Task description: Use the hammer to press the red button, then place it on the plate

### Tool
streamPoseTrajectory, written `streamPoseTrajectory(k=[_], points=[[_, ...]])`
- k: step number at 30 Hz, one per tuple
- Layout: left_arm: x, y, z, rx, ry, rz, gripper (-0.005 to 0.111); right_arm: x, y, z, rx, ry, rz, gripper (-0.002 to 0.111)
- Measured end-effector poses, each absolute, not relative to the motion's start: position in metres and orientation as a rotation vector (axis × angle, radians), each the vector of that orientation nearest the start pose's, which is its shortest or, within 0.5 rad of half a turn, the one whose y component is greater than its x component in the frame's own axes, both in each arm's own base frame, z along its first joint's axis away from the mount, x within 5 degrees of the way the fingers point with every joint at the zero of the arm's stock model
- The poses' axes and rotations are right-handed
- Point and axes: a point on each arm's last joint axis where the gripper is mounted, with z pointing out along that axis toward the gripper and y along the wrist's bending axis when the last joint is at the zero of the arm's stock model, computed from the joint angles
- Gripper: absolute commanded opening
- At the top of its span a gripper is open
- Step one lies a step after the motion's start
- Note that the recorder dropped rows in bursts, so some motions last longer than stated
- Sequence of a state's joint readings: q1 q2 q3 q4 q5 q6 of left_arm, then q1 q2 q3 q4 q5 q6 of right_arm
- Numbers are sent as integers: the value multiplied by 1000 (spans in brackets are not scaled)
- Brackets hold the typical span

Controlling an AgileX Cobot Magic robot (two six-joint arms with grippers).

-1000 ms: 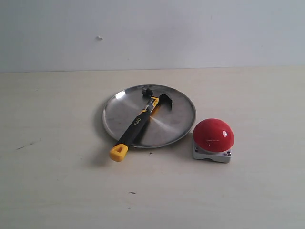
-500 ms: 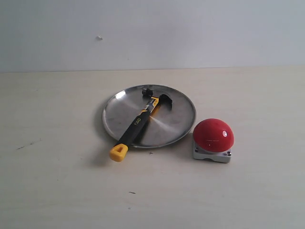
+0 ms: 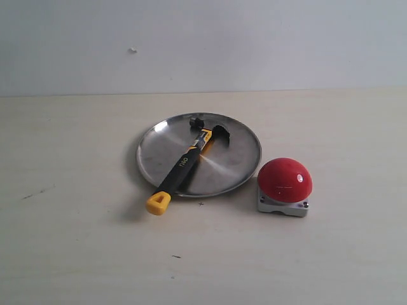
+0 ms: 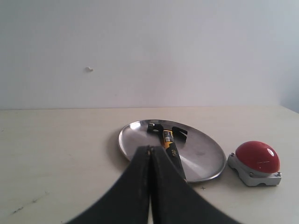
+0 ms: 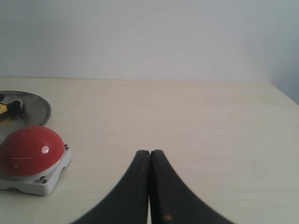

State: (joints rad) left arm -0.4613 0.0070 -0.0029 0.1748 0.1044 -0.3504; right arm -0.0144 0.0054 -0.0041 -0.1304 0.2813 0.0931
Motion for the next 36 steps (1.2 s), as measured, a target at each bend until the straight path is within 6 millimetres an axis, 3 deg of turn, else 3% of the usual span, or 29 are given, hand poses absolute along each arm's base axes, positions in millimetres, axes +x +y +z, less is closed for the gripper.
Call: streamPoseTrajectory(k=[5, 9, 13, 20, 36], points=[[52, -23, 202, 295, 1601, -374, 0, 55, -4, 189, 11, 1764, -66, 0], [53, -15, 189, 256, 1743, -227, 0, 55, -4, 189, 11, 1764, -66, 0], [54, -4, 182, 50, 1833, -120, 0, 55, -4, 189, 11, 1764, -66, 0], [53, 10, 180, -262, 1832, 11, 0, 55, -4, 189, 11, 1764, -66, 0], [52, 13, 180, -304, 1826, 34, 0, 55, -4, 189, 11, 1764, -66, 0]])
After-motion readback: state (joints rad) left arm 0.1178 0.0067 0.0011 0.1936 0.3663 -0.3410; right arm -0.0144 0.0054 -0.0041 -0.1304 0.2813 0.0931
